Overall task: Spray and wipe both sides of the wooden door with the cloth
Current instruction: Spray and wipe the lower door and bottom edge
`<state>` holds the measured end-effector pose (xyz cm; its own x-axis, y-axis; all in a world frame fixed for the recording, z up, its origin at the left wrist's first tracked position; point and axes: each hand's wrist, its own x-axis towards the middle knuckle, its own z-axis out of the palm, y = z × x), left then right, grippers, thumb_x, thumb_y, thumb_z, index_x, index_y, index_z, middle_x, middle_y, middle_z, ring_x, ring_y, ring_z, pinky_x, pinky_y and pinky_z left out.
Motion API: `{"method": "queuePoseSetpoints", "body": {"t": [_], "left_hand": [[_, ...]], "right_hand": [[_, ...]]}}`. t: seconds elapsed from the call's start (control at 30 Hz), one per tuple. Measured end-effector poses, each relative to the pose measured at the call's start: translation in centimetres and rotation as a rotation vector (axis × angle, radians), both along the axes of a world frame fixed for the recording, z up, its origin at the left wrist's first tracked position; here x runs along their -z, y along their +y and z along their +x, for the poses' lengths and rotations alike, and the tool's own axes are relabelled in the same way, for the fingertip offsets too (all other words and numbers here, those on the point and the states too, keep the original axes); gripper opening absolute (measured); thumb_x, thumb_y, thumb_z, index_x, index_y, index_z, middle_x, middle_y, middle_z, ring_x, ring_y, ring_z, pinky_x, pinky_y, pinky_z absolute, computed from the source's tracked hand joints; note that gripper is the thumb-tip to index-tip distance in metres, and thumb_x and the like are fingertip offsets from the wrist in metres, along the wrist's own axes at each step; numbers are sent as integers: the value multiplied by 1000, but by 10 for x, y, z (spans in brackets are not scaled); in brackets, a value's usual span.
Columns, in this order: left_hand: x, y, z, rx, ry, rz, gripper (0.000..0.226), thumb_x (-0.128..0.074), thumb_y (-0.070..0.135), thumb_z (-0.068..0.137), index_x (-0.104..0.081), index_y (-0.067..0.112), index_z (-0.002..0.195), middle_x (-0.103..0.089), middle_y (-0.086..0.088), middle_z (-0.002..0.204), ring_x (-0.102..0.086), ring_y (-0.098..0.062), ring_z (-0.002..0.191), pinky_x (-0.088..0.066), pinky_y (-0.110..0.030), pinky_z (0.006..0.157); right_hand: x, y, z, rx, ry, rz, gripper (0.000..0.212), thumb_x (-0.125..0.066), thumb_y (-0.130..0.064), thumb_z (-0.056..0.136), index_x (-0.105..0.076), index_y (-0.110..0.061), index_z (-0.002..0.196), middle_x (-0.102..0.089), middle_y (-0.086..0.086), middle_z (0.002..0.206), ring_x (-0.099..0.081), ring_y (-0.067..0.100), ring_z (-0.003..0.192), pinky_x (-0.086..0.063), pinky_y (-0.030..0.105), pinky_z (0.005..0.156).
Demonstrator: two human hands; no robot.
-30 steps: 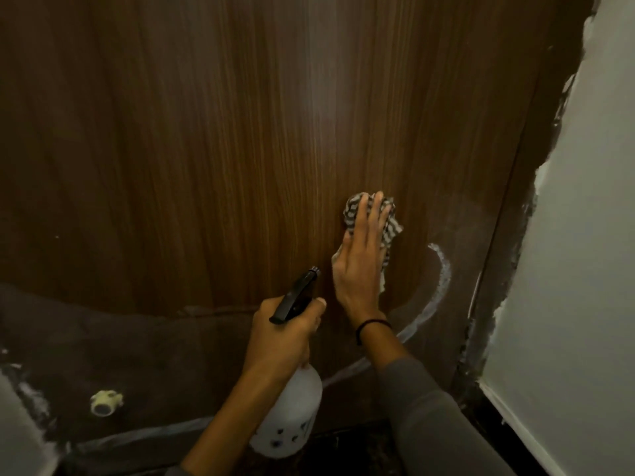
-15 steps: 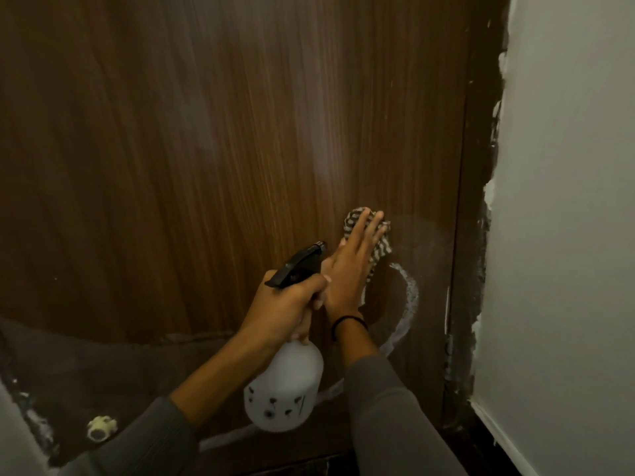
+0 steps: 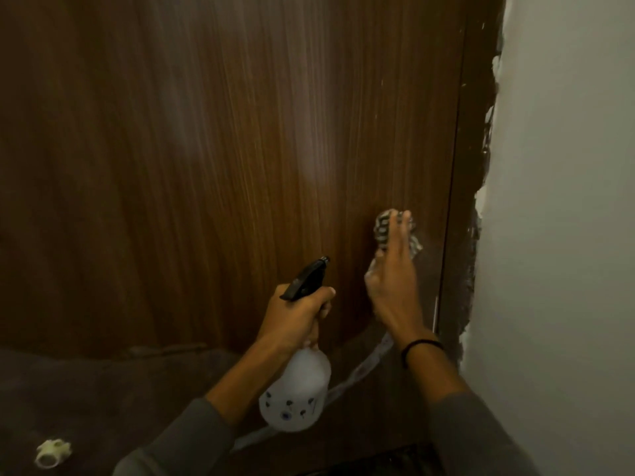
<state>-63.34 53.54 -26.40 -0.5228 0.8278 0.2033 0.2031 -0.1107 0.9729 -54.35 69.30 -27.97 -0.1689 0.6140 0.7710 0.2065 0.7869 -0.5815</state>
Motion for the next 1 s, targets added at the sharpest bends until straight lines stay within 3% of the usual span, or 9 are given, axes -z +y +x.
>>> {"method": "queuePoseSetpoints", "body": {"t": [0.17, 0.23, 0.3, 0.47, 0.6, 0.63, 0.77, 0.9, 1.0], "left_hand": [[18, 46, -2, 67, 1, 27, 28, -65, 22, 98, -60, 0, 81, -53, -14, 63, -38, -12, 31, -35, -26, 41], [23, 65, 2, 64, -18, 58, 30, -66, 22, 98, -61, 2, 76, -56, -8, 60, -41, -11, 31, -34, -23, 39], [26, 83, 6, 6, -28, 75, 35, -68, 23, 96, -61, 7, 66, -54, 0, 49, -44, -10, 33, -36, -23, 41], [26, 110, 10, -57, -214, 108, 29, -73, 20, 93, -61, 15, 67, -51, 2, 46, -47, -18, 43, -36, -26, 51], [21, 109, 11, -53, -269, 122, 31, -72, 16, 93, -57, 14, 65, -53, 0, 47, -45, -18, 41, -35, -27, 51], [20, 107, 10, -69, -284, 129, 31, -72, 14, 93, -55, 16, 66, -54, -1, 47, -46, -18, 42, -35, -28, 51], [18, 101, 1, -63, -297, 131, 44, -71, 13, 93, -62, 15, 49, -55, -8, 50, -39, -15, 31, -37, -31, 50], [23, 100, -10, -12, -177, 90, 46, -69, 18, 94, -60, 11, 50, -54, -15, 53, -36, -15, 27, -34, -28, 41], [26, 97, -16, 26, -169, 79, 44, -69, 20, 93, -60, 13, 50, -53, -16, 56, -36, -15, 26, -33, -28, 46]], "right_hand": [[-7, 29, 49, 104, 97, 28, 66, -42, 0, 103, -20, -22, 161, -10, 4, 170, -19, 17, 151, -14, -3, 108], [-3, 38, 58, 165, 130, 47, 62, -41, -6, 105, -20, -24, 161, -21, 6, 167, -27, 21, 150, -26, 23, 122], [1, 46, 62, 198, 161, 66, 59, -40, -14, 106, -21, -26, 161, -33, 6, 163, -38, 25, 146, -35, 49, 119], [-7, 50, 51, 204, 260, 139, 47, -45, -12, 104, -36, -28, 147, -53, 8, 146, -60, 25, 121, -53, 47, 100], [-18, 48, 27, 197, 191, 322, 46, -50, 10, 95, -55, -10, 137, -34, 13, 161, -42, 24, 142, -38, 18, 113], [-18, 48, 19, 175, 141, 370, 47, -50, 10, 95, -55, -10, 138, -30, 14, 162, -38, 24, 145, -35, 18, 115], [-2, 55, -13, 111, -252, 475, 54, -43, -24, 105, -28, -36, 155, -4, -2, 170, -3, 26, 157, -25, 65, 117], [9, 79, -15, 298, -218, 483, 52, -29, -46, 106, -17, -41, 157, 0, -9, 169, 1, 20, 157, -14, 60, 119], [12, 107, 1, 369, 31, 226, 52, -21, -49, 106, -6, -50, 156, 2, -8, 170, 6, 16, 157, -3, 58, 120]]}}
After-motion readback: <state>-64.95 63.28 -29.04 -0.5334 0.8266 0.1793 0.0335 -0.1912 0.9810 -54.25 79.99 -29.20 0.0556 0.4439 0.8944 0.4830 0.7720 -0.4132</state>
